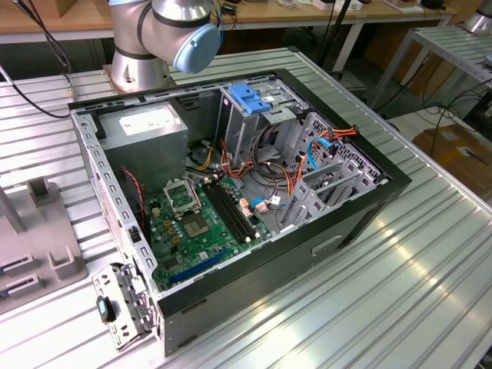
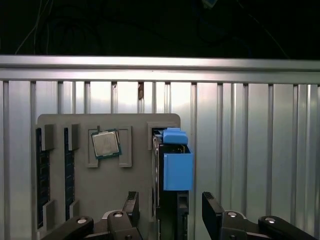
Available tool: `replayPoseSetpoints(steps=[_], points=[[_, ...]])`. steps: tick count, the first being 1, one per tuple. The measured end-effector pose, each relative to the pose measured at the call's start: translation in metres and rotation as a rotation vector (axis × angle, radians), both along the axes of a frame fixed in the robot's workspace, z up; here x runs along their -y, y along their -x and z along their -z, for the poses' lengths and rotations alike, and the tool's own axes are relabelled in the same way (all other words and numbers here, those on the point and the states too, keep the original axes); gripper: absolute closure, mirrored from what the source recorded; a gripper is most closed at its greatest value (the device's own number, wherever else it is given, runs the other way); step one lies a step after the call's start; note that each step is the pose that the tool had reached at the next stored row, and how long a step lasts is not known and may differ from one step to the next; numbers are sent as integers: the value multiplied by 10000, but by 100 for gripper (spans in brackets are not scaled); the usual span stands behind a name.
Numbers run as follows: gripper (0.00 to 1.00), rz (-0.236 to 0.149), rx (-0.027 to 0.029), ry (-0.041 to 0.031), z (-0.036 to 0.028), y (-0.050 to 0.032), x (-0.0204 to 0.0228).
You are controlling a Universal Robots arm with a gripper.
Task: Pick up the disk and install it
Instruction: 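Pick up the disk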
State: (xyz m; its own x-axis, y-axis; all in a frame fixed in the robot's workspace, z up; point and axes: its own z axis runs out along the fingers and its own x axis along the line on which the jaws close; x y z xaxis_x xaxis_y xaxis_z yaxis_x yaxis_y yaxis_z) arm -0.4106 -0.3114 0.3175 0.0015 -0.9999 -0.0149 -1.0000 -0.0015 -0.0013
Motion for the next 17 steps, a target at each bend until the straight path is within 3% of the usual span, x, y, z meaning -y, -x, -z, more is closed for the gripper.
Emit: replayPoseSetpoints(steps=[7,17], points=[[38,0,-2,-1,82,-10,0],[38,0,-3,-1,106,-10,0]])
